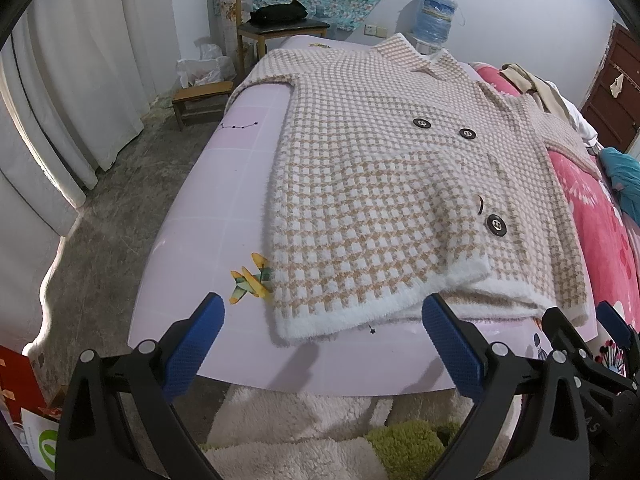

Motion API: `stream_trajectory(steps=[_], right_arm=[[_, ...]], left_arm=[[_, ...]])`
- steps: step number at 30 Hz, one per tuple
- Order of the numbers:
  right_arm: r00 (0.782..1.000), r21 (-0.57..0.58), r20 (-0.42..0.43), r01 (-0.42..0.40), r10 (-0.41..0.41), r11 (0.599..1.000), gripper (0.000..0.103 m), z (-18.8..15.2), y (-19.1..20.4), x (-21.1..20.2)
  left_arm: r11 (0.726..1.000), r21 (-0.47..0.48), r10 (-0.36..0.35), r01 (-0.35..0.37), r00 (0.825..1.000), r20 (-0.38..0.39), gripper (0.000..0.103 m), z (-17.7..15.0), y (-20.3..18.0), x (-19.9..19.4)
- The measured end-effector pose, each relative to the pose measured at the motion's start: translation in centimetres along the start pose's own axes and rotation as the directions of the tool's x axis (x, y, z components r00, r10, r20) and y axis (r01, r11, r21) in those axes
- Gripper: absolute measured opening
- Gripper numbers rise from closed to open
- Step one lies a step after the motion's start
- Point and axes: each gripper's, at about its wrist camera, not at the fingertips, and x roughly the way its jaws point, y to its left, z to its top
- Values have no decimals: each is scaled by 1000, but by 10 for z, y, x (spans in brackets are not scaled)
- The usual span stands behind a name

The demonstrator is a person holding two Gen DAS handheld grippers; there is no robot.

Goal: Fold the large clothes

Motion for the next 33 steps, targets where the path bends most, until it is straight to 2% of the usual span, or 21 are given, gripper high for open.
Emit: stream_trajectory(steps=[12,17,26,30,33], right_arm=[[1000,25,-13,27,-27,999,95,23,-3,17],[999,36,2,52,-52,998,95,36,-3,21],[994,24,45,102,-103,995,95,59,-4,36],[994,-15,72,85,-84,996,95,79,1,47],[994,-39,101,49,-45,998,95,96,6,53]], left_arm=[[1000,11,12,-11,1000,-18,97,20,-1,24],[1000,16,-10,9,999,38,97,34,0,28],[992,105,-88,74,986,141,97,63,-6,32],[988,109,-126,108,977,171,97,77,-5,34],[988,76,-149,137,973,176,97,87,-1,40]])
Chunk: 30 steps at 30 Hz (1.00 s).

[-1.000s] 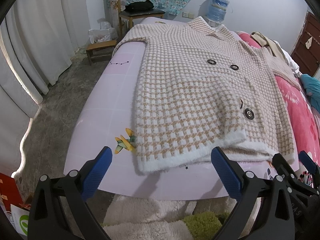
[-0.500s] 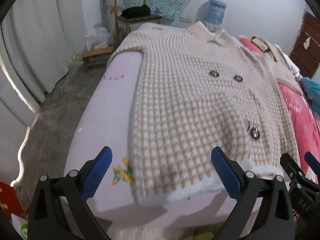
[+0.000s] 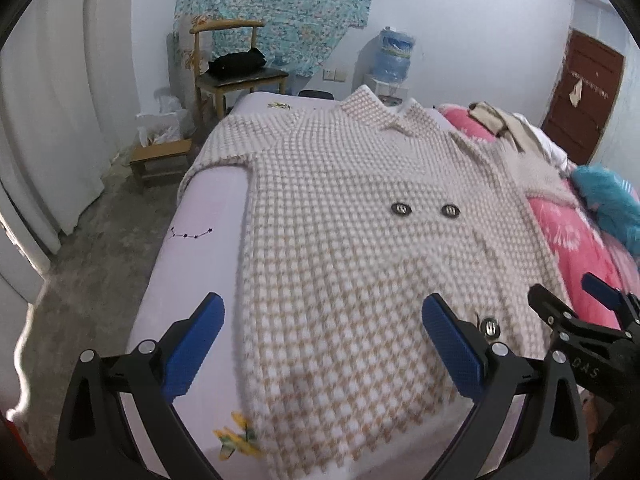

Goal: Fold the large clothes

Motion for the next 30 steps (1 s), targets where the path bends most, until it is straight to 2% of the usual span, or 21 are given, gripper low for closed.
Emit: stream_trajectory(steps=[6,9,11,14,17,19,21,23,25,26,28,29,30], right_arm=[[995,-50,56,-84,87,995,95,31,10,16],[989,-63,40,-138,140,988,95,44,17,33],[983,-68,29,-179,181,982,95,52,23,43],[975,-81,1,-223,224,971,95,63,37,61],[964,-90,-22,-265,264,960,95,69,50,79],[956,-93,-43,-294,291,951,95,75,59,92],[947,-96,-54,-320,316,942,95,78,66,100],[939,-111,-72,-344,338,932,95,79,76,109],[935,-124,-83,-353,345,927,95,80,82,113],[934,-130,-89,-356,346,925,95,80,85,116],[934,-137,-105,-355,343,925,95,80,89,122],[933,-136,-112,-355,342,925,95,80,90,124],[933,-134,-124,-354,338,926,95,80,91,127]], left_arm=[[992,-88,-95,92,995,-39,97,13,11,24],[987,-112,-121,114,991,-55,97,21,18,38],[985,-121,-126,121,991,-38,97,27,24,41],[981,-159,-110,108,994,-8,97,39,45,45],[974,-226,-26,34,999,39,97,57,82,47],[959,-283,37,-16,997,68,97,71,115,49],[938,-344,68,-40,995,70,97,83,146,57],[891,-454,37,-21,999,26,97,95,191,77],[824,-566,-33,24,999,-6,97,97,229,99],[778,-626,-96,57,995,-29,97,97,248,116],[655,-743,-248,133,968,-45,97,91,279,151],[572,-804,-322,160,946,-41,97,84,293,171],[454,-874,-405,174,914,-28,97,73,309,196]])
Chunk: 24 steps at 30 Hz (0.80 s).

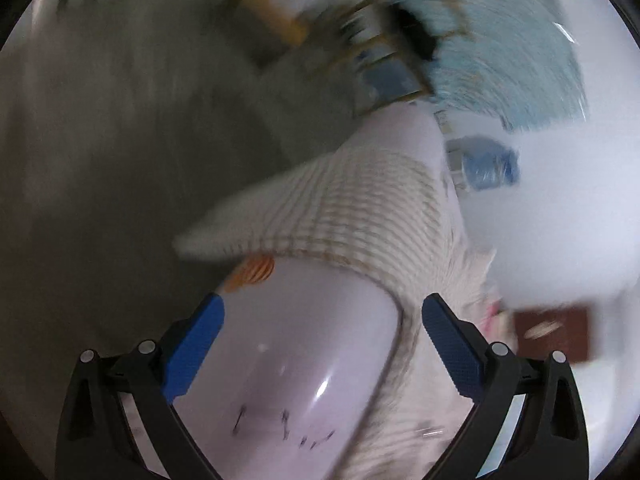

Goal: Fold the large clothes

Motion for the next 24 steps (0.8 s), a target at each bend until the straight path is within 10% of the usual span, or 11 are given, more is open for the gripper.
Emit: stream_trajectory(steps=[8,13,17,21,24], right_arm=[[998,3,-25,61,-60,998,95,4,-7,8],[994,16,-39,99,-98,995,95,2,-11,6],[991,26,-39,125,-124,992,95,0,-16,1],[989,37,-26,144,-144,989,95,-1,-18,-8],[988,49,-10,154,-154,987,95,-2,-22,-16]], left_arm=[[861,-482,-264,163,953,-149,97,37,92,80],[789,-582,-348,197,924,-160,96,46,104,108],[742,-631,-375,227,921,-110,74,54,102,116],[767,-604,-319,217,946,-65,28,66,100,100],[894,-421,-154,156,987,40,17,82,64,51]])
